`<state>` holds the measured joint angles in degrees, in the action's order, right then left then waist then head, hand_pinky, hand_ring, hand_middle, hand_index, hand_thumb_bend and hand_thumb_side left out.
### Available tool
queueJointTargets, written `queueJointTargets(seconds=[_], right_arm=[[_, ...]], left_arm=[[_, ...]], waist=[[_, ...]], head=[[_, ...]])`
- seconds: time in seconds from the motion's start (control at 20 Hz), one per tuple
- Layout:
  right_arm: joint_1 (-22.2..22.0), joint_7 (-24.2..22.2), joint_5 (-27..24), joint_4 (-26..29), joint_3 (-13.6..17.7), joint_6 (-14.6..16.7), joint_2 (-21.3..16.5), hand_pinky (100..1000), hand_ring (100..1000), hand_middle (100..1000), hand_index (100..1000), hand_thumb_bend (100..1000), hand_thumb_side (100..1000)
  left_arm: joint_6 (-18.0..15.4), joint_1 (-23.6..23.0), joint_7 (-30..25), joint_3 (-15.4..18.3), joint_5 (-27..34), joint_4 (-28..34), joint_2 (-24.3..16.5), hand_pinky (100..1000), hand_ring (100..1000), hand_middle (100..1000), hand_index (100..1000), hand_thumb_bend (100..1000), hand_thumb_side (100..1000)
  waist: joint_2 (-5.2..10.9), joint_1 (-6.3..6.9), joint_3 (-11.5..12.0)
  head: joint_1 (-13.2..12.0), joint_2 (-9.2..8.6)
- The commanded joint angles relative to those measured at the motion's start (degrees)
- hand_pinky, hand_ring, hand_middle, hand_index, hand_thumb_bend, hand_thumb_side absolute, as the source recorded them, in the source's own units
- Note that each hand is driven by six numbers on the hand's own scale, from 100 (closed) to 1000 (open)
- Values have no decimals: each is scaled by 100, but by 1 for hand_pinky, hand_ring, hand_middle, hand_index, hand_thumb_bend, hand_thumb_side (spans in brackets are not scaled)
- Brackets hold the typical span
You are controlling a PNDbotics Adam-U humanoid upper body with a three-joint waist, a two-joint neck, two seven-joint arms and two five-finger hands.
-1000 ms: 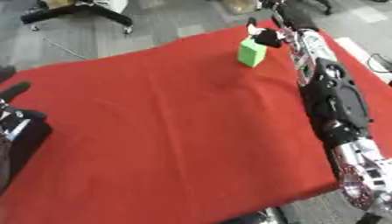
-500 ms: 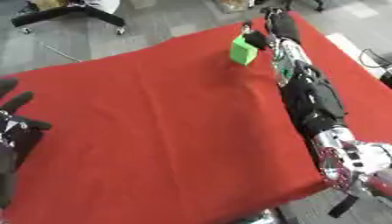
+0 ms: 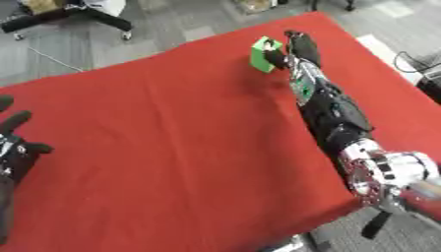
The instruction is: Pick up the objects with one hand, pass them to the other hand, and then place them into the box on the other side of the table.
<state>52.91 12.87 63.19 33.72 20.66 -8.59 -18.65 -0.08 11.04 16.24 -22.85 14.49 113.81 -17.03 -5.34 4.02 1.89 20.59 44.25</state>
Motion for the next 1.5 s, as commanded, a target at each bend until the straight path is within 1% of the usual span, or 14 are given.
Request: queueJointTargets(seconds=[0.05, 0.15, 0.35, 0.45, 0.5, 0.65, 0.75, 0.85, 0.95, 1.0, 1.05, 1.1, 1.2, 1.5], right_arm=[[107, -239, -142, -53, -114, 110, -180, 996, 1000, 795, 934, 100, 860], [106, -327, -131, -67, -150, 162, -179, 995, 1000, 795, 937, 100, 838], [88, -349, 94, -40, -204, 240, -168, 970, 1000, 750, 928, 100, 648], [75, -312, 255, -28, -211, 252, -156, 965, 1000, 740, 925, 100, 612], [63, -267, 354, -19, -222, 241, -153, 949, 1000, 692, 906, 100, 497], [27, -95, 688, -31, -264, 209, -122, 927, 968, 601, 850, 100, 304], [7, 0, 859, -42, -277, 227, -94, 914, 948, 562, 818, 100, 240], [-10, 80, 962, -38, -278, 245, -71, 902, 924, 465, 706, 100, 123], [-21, 122, 1015, -30, -282, 282, -52, 901, 920, 454, 693, 100, 179], [-24, 133, 1010, -23, -279, 314, -45, 906, 926, 471, 725, 100, 386], [-27, 150, 974, -7, -269, 358, -37, 907, 928, 476, 732, 100, 422], [-27, 174, 915, 14, -254, 403, -29, 919, 947, 538, 814, 100, 674], [-25, 207, 742, 44, -224, 476, -18, 937, 976, 621, 889, 100, 798], [-23, -47, -236, -15, -168, 601, 8, 1000, 1000, 790, 935, 100, 928]], left_arm=[[-8, 61, -46, -9, -38, 79, -10, 545, 847, 872, 927, 403, 806], [-11, 66, -65, -19, -41, 79, 1, 545, 847, 871, 927, 403, 805], [-11, 72, -85, -33, -41, 79, 17, 544, 846, 871, 927, 401, 806], [-5, 70, -81, -37, -39, 79, 21, 544, 846, 870, 926, 402, 807], [1, 68, -78, -41, -35, 79, 23, 543, 845, 869, 926, 401, 808], [14, 70, -67, -49, -25, 79, 31, 543, 844, 867, 926, 400, 809], [21, 67, -60, -50, -23, 79, 32, 543, 843, 867, 926, 399, 810], [30, 62, -47, -53, -15, 79, 36, 542, 842, 864, 925, 398, 811], [36, 57, -32, -55, -5, 79, 40, 542, 841, 864, 925, 398, 811], [39, 56, -26, -56, 1, 79, 42, 542, 841, 863, 925, 398, 812], [41, 55, -21, -57, 5, 79, 44, 542, 841, 863, 925, 398, 812], [41, 54, -18, -58, 8, 79, 45, 542, 841, 863, 925, 398, 812], [37, 54, -16, -58, 12, 79, 46, 542, 841, 862, 925, 398, 811], [42, 44, -13, -68, 36, 79, 53, 542, 840, 860, 925, 398, 814]], waist=[[-39, 66, 22], [-47, 74, 37], [-59, 81, 58], [-61, 79, 61], [-62, 77, 65], [-62, 73, 75], [-63, 74, 77], [-64, 75, 79], [-66, 74, 81], [-67, 73, 80], [-68, 73, 79], [-68, 73, 78], [-70, 73, 76], [-73, 76, 68]], head=[[45, -13], [67, -13], [103, -13], [113, -13], [123, -13], [140, -13], [146, -13], [153, -13], [165, -13], [168, -13], [169, -13], [171, -13], [176, -13], [214, -13]])
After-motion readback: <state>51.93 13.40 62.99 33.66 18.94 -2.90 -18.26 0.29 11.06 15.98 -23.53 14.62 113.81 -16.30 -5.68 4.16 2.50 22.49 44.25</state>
